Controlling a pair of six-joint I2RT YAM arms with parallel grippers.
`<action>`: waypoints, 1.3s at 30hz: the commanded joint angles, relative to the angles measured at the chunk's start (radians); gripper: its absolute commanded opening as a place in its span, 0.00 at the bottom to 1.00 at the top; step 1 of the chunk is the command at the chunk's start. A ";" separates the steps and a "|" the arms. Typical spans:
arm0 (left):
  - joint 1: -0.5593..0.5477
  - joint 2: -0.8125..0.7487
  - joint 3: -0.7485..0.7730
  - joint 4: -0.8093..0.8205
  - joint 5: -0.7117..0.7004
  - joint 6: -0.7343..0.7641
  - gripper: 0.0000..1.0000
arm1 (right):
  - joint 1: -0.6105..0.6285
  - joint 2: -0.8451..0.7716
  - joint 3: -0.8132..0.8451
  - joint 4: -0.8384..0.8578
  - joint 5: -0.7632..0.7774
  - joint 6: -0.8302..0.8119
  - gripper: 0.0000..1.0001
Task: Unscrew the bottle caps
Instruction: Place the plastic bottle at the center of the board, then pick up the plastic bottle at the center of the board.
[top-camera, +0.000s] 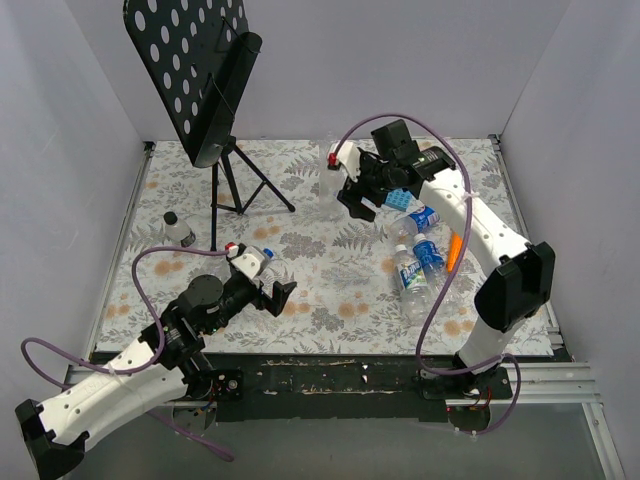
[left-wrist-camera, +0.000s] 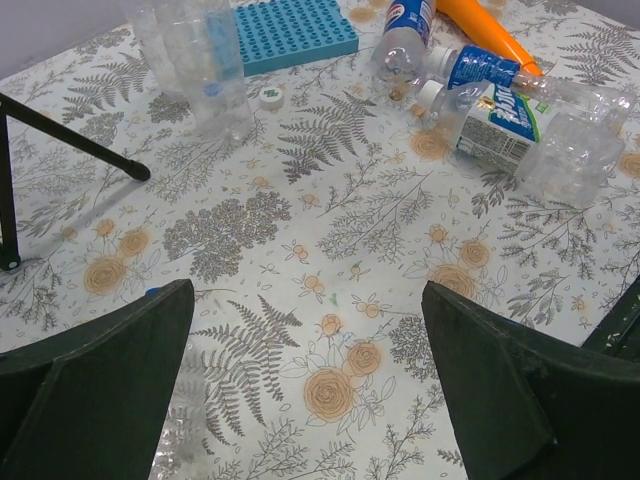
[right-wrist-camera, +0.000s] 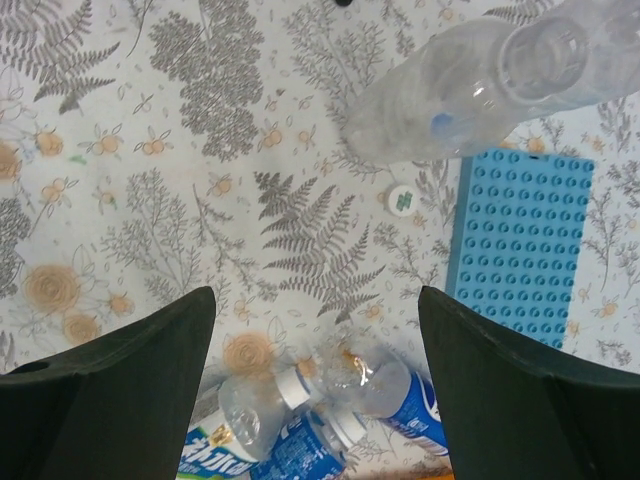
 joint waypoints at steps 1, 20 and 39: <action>0.006 0.003 0.004 0.002 0.019 -0.024 0.98 | 0.001 -0.140 -0.119 0.063 -0.056 -0.039 0.90; 0.014 0.044 0.038 -0.030 0.014 -0.127 0.98 | -0.332 -0.645 -0.728 0.366 -0.538 0.084 0.92; 0.014 0.175 0.162 -0.210 -0.025 -0.384 0.98 | -0.576 -0.837 -1.207 0.810 -0.843 0.291 0.98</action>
